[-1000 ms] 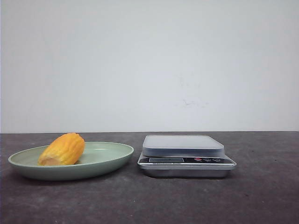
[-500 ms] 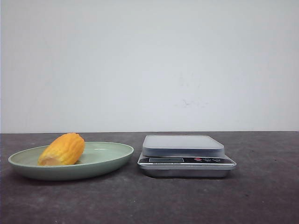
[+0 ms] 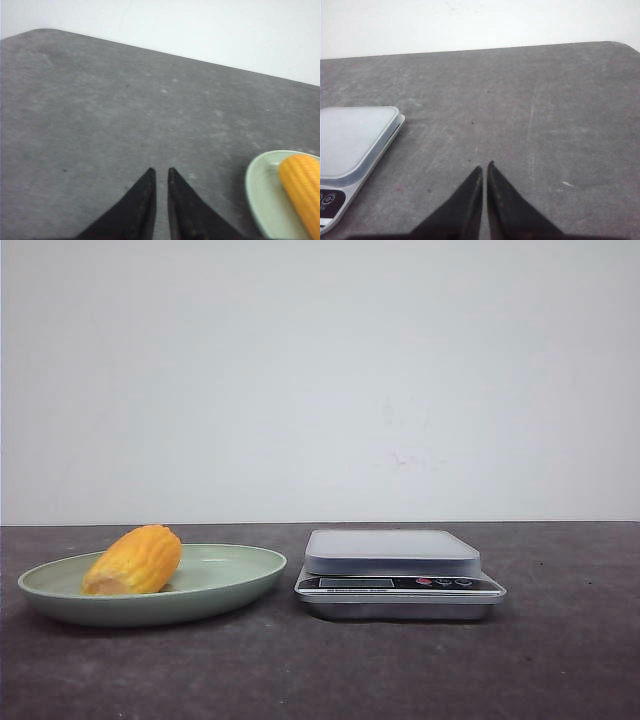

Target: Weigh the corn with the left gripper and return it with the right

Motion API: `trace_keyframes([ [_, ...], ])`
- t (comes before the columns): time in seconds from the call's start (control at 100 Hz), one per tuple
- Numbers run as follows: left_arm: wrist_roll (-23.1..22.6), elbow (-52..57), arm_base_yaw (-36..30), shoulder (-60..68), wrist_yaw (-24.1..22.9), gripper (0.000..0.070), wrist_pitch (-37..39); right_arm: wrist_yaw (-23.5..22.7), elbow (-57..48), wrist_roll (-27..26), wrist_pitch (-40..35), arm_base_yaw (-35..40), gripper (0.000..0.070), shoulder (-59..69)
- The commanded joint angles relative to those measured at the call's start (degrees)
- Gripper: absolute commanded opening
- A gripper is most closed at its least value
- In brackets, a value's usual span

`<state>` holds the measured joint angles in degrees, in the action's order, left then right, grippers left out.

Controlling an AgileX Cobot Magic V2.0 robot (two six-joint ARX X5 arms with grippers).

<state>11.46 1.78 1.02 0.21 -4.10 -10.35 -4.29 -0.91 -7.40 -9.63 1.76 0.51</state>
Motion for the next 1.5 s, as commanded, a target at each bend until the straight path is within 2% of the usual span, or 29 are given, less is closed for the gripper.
trace_keyframes([
  [0.0,5.53,-0.79,0.13,-0.02,1.25,0.0000,-0.44,-0.17,0.15,-0.94,0.72,-0.07,0.0010,0.07],
  [0.15,13.27,-0.33,0.13,-0.02,3.65,0.0000,-0.39,-2.03,0.15,-4.52,2.01,-0.04,0.0010,0.07],
  [0.24,14.51,-0.33,0.13,-0.02,7.69,0.0001,-0.79,-4.55,0.15,-8.22,4.22,-0.04,0.0009,0.07],
  [0.32,14.75,-0.31,0.13,-0.02,11.21,0.0001,-0.92,-7.96,0.04,-15.37,6.27,-0.04,0.0009,0.07],
  [0.43,20.22,0.44,0.13,-0.02,18.05,0.0002,-0.90,-11.28,0.02,-23.80,10.36,-0.07,0.0008,0.07],
  [0.55,25.46,2.21,0.13,0.00,24.37,0.0004,-0.83,-12.87,-1.88,-28.26,11.47,-0.02,0.0004,0.09],
  [0.64,28.74,5.49,0.13,0.11,26.12,0.0004,-1.07,-12.81,-6.62,-27.76,8.13,-0.02,0.0004,0.31],
  [0.75,28.52,12.44,0.15,1.70,25.66,0.0006,-2.21,-12.59,-15.28,-23.85,2.86,-0.02,0.0004,2.56],
  [0.83,27.23,18.64,0.15,6.01,25.53,0.0006,-2.32,-12.63,-22.29,-18.84,1.25,-0.02,0.0004,6.36],
  [0.93,23.32,27.45,0.13,14.58,25.53,0.0006,-2.97,-12.59,-31.43,-12.79,-0.46,-0.02,0.0004,12.17],
  [1.05,20.83,38.25,0.02,26.25,25.51,0.0006,-4.44,-12.09,-41.72,-7.39,-4.48,-0.02,0.0004,18.80],
  [1.23,19.10,52.39,-1.62,40.30,28.06,0.0008,-9.64,-13.11,-49.90,-6.05,-6.54,-0.02,0.0004,25.86],
  [1.31,18.95,56.41,-2.67,43.93,30.77,0.0097,-12.04,-15.04,-50.23,-6.14,-5.60,0.00,0.0004,27.12],
  [1.41,18.08,58.49,-3.19,46.34,33.05,0.0345,-13.31,-17.14,-50.23,-6.14,-5.90,-0.02,0.0023,27.82],
  [1.45,17.46,58.51,-3.32,46.80,33.16,0.0431,-13.66,-18.14,-50.23,-6.12,-6.12,-0.02,0.0084,27.89],
  [1.49,17.25,58.51,-3.34,47.04,33.07,0.0460,-14.25,-18.64,-50.23,-6.12,-6.40,0.00,0.0196,27.89],
])
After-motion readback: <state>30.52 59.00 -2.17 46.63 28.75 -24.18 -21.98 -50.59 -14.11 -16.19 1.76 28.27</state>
